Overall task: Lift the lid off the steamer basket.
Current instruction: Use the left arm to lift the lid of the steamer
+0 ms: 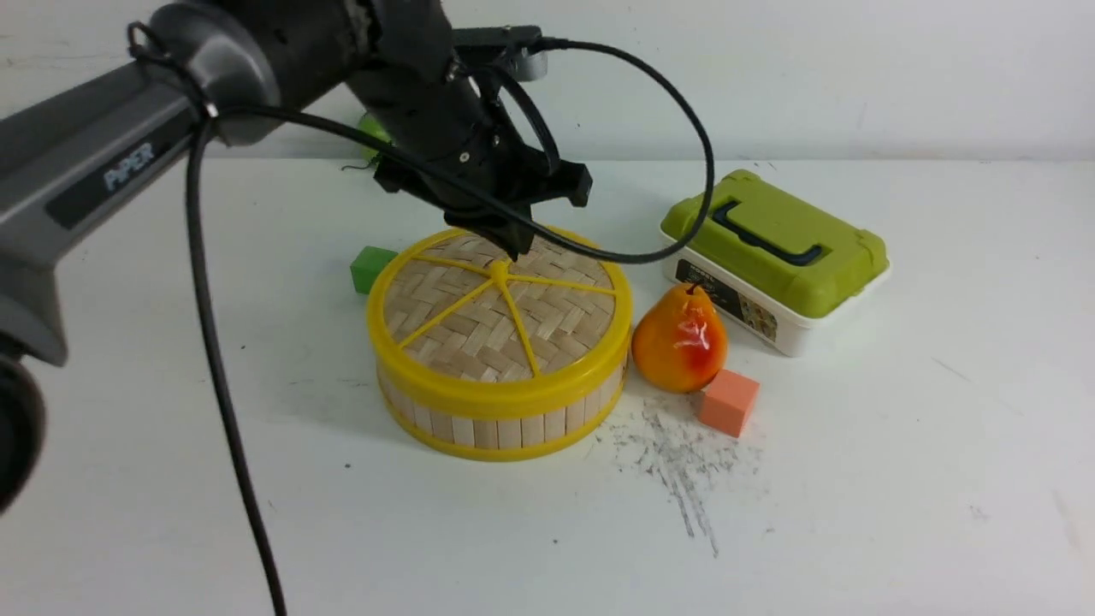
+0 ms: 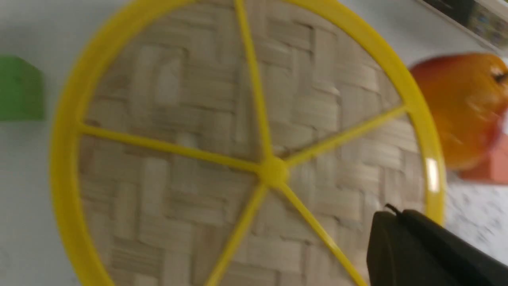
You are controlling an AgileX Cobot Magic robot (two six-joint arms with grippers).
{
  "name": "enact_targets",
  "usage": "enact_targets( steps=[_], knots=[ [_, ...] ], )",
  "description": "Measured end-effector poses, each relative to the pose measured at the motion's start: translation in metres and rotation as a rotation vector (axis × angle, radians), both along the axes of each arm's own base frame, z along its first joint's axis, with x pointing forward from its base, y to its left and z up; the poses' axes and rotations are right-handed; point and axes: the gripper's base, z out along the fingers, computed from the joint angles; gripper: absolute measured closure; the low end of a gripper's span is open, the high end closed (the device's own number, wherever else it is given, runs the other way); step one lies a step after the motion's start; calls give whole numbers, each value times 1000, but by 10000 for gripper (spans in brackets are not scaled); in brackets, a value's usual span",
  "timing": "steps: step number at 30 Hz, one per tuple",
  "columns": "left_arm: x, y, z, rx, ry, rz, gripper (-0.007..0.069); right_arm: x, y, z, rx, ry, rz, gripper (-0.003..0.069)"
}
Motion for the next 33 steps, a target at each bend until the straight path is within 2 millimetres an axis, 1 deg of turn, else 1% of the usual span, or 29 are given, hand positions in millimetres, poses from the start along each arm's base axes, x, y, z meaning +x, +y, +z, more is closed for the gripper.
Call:
enact_targets(
  steps=[2,3,4,5,7,8,9,10,13,16,20,26,31,33],
  knots=[
    [9,-1,-8,44,-32,21,608,0,0,0,0,0,0,419],
    [13,-1,-12,59,-34,24,581,0,0,0,0,0,0,419],
    [13,-1,-13,61,-34,24,581,0,0,0,0,0,0,419],
    [17,-1,-22,85,-32,25,536,0,0,0,0,0,0,419],
    [20,-1,-28,101,-30,26,496,0,0,0,0,0,0,419],
    [23,-1,-35,119,-33,25,429,0,0,0,0,0,0,419],
    [25,-1,-36,128,-39,25,391,0,0,0,0,0,0,419],
    [26,-1,-38,133,-46,25,370,0,0,0,0,0,0,419],
    [29,-2,-36,127,-92,24,281,0,0,0,0,0,0,419],
    [32,-3,-33,110,-124,24,244,0,0,0,0,0,0,419],
    [33,-4,-36,104,-123,24,234,0,0,0,0,0,0,419],
    [33,-4,-55,142,-35,23,235,0,0,0,0,0,0,419],
    [31,-3,-56,150,-10,23,267,0,0,0,0,0,0,419],
    [30,-3,-56,149,-2,23,309,0,0,0,0,0,0,419]
  ],
)
